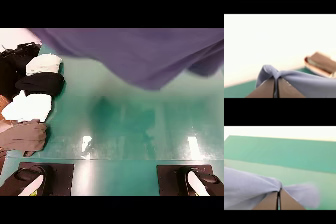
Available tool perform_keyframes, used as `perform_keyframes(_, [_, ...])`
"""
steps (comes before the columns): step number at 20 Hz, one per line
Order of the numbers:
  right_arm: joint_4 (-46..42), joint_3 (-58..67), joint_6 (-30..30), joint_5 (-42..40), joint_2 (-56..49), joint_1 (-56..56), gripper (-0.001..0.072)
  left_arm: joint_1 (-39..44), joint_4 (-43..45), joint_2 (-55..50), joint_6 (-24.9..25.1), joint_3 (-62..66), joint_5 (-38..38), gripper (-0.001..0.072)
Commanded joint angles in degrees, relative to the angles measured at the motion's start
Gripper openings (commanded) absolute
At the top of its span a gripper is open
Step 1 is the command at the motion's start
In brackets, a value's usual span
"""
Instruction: Fold the shirts.
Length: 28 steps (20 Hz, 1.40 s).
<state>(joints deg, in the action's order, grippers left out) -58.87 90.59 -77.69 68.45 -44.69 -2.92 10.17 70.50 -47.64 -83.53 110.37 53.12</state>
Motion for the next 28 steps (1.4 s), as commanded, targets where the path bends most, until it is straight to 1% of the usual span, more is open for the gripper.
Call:
perform_keyframes(1, [-4.3, 5.6, -1.4, 3.6, 0.3, 0.0, 0.0013, 0.0, -1.1, 3.3, 0.0, 0.8, -2.9, 0.0024])
perform_keyframes(3, [-4.3, 6.6, -2.1, 5.7, -1.3, 0.0, 0.0013, 0.0, -1.0, 2.3, 0.0, 0.7, -2.8, 0.0023])
perform_keyframes(5, [-4.3, 6.6, -5.0, 9.3, -4.2, 0.0, 0.0013, 0.0, 1.3, -0.9, 0.0, 0.7, 0.8, 0.0024])
perform_keyframes(7, [-4.3, 6.5, -7.9, 14.2, -9.1, 0.2, 0.0013, 0.0, 4.3, -6.5, 0.0, 0.7, 7.4, 0.0024])
perform_keyframes(8, [-4.3, 5.9, -8.5, 16.1, -12.0, 1.1, 0.0013, 0.0, 5.4, -10.5, -0.1, 0.7, 12.0, 0.0024])
perform_keyframes(10, [-4.3, 1.2, -8.6, 15.8, -16.9, 3.8, 0.0013, 0.0, 5.8, -19.8, -0.1, 0.5, 20.0, 0.0024])
perform_keyframes(11, [-4.3, -2.3, -8.8, 14.7, -19.6, 5.4, 0.0013, 0.0, 5.8, -24.6, -0.2, -0.8, 21.6, 0.0024])
perform_keyframes(13, [-4.3, -9.2, -8.8, 9.9, -25.2, 7.8, 0.0013, 0.0, 5.9, -33.1, -0.7, -5.6, 19.8, 0.0024])
perform_keyframes(16, [-4.2, -14.5, -8.4, -1.3, -34.2, 8.6, 0.0014, 0.0, 6.7, -44.1, -0.7, -10.7, 11.8, 0.0024])
perform_keyframes(18, [-4.1, -13.1, -8.2, -5.1, -39.6, 8.6, 0.0014, 0.0, 7.4, -48.9, -0.7, -10.8, 8.1, 0.0024])
perform_keyframes(20, [-4.1, -8.9, -8.2, -5.3, -44.1, 8.6, 0.0014, 0.0, 7.7, -50.2, -1.5, -10.8, 5.4, 0.0026])
perform_keyframes(21, [-3.8, -6.3, -8.2, -5.0, -46.1, 8.6, 0.0017, 0.0, 8.7, -50.1, -2.7, -10.4, 4.7, 0.0158])
perform_keyframes(22, [-3.2, -3.9, -8.2, -3.8, -47.7, 8.6, 0.0093, -0.2, 9.9, -50.0, -3.7, -9.7, 5.2, 0.0485])
perform_keyframes(23, [-2.4, -1.5, -8.2, -1.9, -49.0, 8.5, 0.0291, -0.8, 10.7, -49.9, -4.9, -8.5, 8.1, 0.0607])
perform_keyframes(24, [-2.1, 0.7, -8.2, 0.6, -49.7, 7.9, 0.0333, -1.7, 10.8, -49.9, -5.1, -7.0, 13.0, 0.0610])
perform_keyframes(26, [-2.3, 2.9, -6.1, 5.2, -49.0, 7.6, 0.0320, -3.6, 10.8, -49.6, -4.7, -5.7, 25.7, 0.0609])
perform_keyframes(27, [-2.3, 2.5, -4.9, 6.8, -47.7, 7.0, 0.0314, -4.3, 10.8, -48.9, -3.8, -7.0, 30.7, 0.0609])
perform_keyframes(28, [-2.3, 1.2, -4.2, 7.7, -45.9, 6.5, 0.0314, -4.5, 10.8, -47.4, -3.8, -9.9, 31.6, 0.0609])
